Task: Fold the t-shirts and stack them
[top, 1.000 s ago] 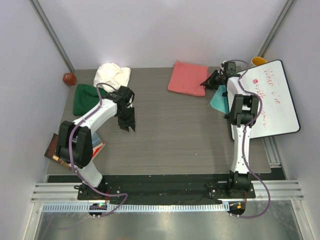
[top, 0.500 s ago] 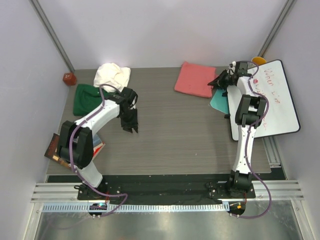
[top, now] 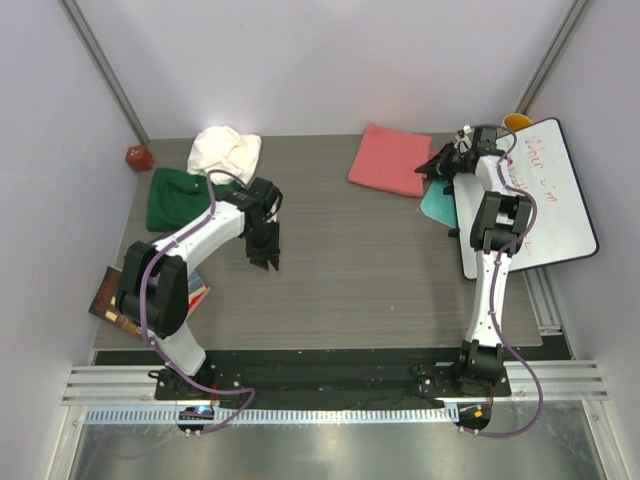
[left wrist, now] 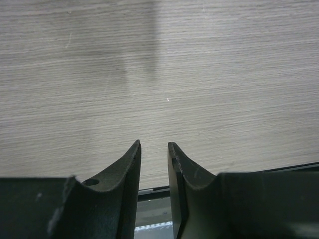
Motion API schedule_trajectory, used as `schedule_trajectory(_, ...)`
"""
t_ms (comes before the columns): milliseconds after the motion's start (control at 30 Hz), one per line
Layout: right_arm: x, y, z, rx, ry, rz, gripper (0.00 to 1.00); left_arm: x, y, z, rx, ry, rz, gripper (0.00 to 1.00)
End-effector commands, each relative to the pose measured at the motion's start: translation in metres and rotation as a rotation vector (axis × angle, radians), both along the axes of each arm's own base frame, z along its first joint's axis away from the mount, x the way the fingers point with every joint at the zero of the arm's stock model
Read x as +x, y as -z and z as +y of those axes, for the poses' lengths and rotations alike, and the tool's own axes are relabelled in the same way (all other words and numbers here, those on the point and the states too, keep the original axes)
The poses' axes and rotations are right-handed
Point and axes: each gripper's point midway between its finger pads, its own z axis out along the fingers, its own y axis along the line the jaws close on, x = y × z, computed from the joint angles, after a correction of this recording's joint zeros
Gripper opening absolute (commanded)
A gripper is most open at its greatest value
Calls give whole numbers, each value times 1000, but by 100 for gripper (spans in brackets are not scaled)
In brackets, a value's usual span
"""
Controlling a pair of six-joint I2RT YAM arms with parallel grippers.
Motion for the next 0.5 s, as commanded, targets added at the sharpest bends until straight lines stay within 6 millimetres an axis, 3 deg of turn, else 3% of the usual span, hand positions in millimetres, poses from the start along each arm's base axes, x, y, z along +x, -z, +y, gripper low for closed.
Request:
schedule_trajectory(0, 9, -8, 1, 32, 1, -24, 19, -1, -5, 1, 26, 8, 3, 29)
schedule_trajectory(33, 10, -8, 1, 37, 2, -29, 27, -1, -5, 2, 29, 9, 4, 29)
schedule_trajectory(100, 14, -14, 4, 53, 0, -51, 28, -2, -5, 1, 30, 13, 7, 29)
schedule_trajectory(233, 18, -32, 15, 89, -24, -98, 42, -3, -3, -2, 34, 17, 16, 29)
schedule_trajectory(367, 24, -44, 20, 120, 7, -160, 44, -2, -3, -7, 27, 24, 16, 28)
schedule_trajectory(400, 26, -60, 21, 156, 38, -164, 45, -2, -2, -8, 25, 26, 19, 28)
schedule_trajectory(467, 29, -64, 23, 194, 56, -211, 46, -1, -2, -9, 23, 28, 18, 28)
